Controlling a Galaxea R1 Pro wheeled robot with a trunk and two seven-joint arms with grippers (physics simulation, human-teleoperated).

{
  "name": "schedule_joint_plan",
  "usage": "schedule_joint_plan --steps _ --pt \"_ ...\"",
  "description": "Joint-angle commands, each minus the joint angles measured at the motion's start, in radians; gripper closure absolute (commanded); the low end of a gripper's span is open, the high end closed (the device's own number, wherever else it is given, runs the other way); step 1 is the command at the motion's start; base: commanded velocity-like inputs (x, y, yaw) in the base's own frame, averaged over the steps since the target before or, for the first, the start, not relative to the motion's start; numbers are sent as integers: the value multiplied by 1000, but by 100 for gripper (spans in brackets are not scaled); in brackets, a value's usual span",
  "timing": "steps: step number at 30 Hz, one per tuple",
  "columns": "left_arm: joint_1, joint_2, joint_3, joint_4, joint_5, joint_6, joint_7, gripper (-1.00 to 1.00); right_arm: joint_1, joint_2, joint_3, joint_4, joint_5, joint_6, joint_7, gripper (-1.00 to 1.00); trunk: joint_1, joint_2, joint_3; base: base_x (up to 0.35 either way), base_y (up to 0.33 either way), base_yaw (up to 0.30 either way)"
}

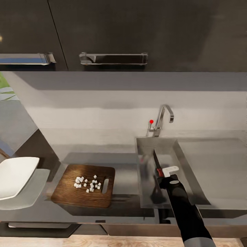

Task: In the kitchen, take the Vidalia onion out of the sink, dice it on the chopping board with the paring knife, put the diced onion into the bowl on the countertop, then place both the paring knife and the chopping board into the sink.

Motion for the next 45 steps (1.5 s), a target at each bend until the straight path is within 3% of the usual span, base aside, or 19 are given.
schedule_joint_plan --steps 1,11,12,22,27,30,33,38,45 --pt "0 0 -2 -1 2 -1 1 -100 -1 1 -3 7 11 -4 10 100 1 -2 -2 0 -24 0" --pt "0 0 -2 -3 1 -1 1 -100 -1 2 -5 79 11 -30 9 100 1 -2 -2 0 -4 0" --pt "0 0 -2 -3 1 -1 1 -100 -1 2 -5 80 10 -32 9 -100 1 -2 -2 0 0 0" --pt "0 0 -2 -2 2 -1 1 -100 -1 1 -5 59 13 -35 8 -100 1 -2 -2 0 0 0" --pt "0 0 -2 -1 3 -1 1 -100 -1 7 -2 -61 9 -29 4 -100 1 -2 -2 0 0 0" --pt "0 0 -2 -1 3 -1 1 -100 -1 16 1 -174 -10 -12 4 -100 1 -2 -2 0 0 0" --pt "0 0 -2 -3 3 -1 1 -100 -1 25 5 -255 -66 51 7 -100 1 -2 -2 0 0 0" --pt "0 1 -2 -3 3 -1 1 -100 -1 28 8 -281 -127 101 12 -100 1 -2 -2 -3 0 0" --pt "0 2 -2 -4 3 -1 1 -100 -1 27 7 -285 -139 113 13 -100 1 -2 -2 -227 0 0"
